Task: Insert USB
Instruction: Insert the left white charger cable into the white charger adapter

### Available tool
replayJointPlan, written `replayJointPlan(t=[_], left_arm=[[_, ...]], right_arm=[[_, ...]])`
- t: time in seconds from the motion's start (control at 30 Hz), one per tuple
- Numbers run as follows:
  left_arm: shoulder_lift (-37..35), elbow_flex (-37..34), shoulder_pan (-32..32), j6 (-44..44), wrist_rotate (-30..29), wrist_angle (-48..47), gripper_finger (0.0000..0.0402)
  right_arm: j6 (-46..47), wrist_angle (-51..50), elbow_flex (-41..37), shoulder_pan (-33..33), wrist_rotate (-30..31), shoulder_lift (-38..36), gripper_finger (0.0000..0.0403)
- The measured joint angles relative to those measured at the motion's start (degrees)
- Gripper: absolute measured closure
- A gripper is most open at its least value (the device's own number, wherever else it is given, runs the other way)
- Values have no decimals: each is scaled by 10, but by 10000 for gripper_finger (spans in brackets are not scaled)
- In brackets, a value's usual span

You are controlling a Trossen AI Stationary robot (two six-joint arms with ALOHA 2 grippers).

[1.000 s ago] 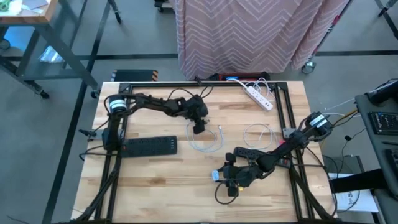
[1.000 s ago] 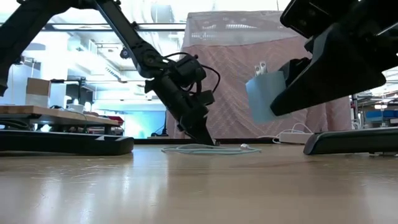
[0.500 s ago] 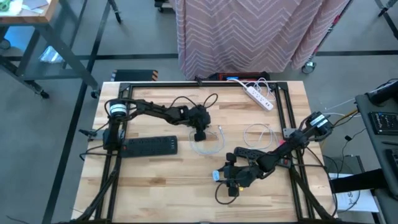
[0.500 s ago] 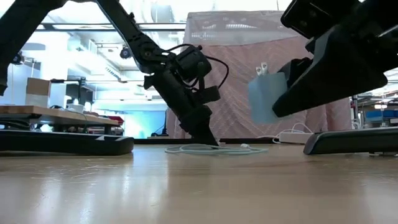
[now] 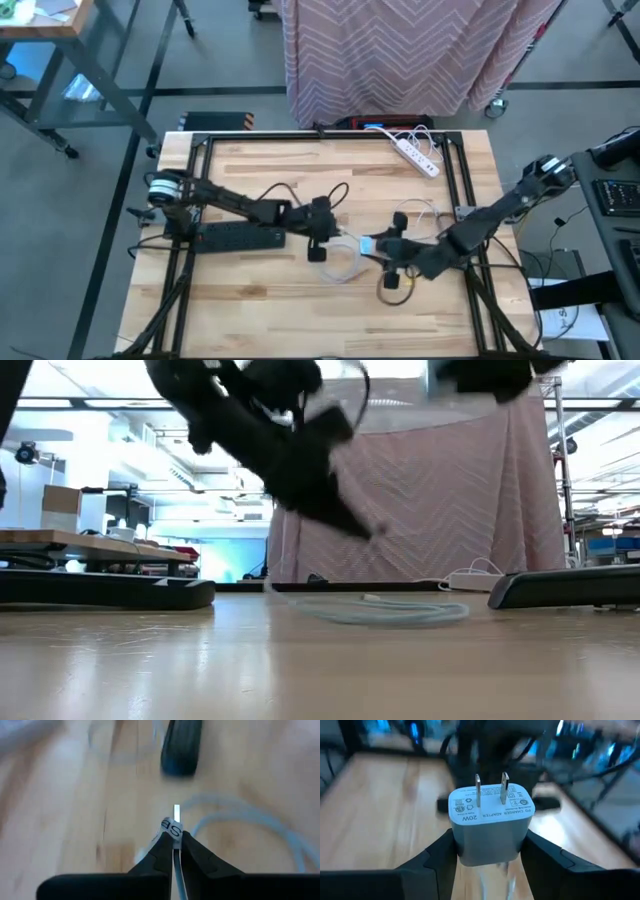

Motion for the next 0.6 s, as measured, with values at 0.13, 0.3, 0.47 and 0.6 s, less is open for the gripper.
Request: replayJointPlan(t=[0.13, 0.3, 0.47, 0.6], left_arm=[[-29, -3, -39, 14, -11, 70, 397], [-83, -1, -74, 34, -16, 121, 397], [-121, -1, -108, 44, -15, 197, 398], [-121, -3, -130, 30, -15, 274, 398]], right_arm=[[-100, 97, 0, 3, -12, -33, 232], [-185, 235, 0, 7, -123, -43, 232], [-230, 374, 0, 5, -247, -41, 232], [-223, 473, 0, 3, -275, -35, 232]])
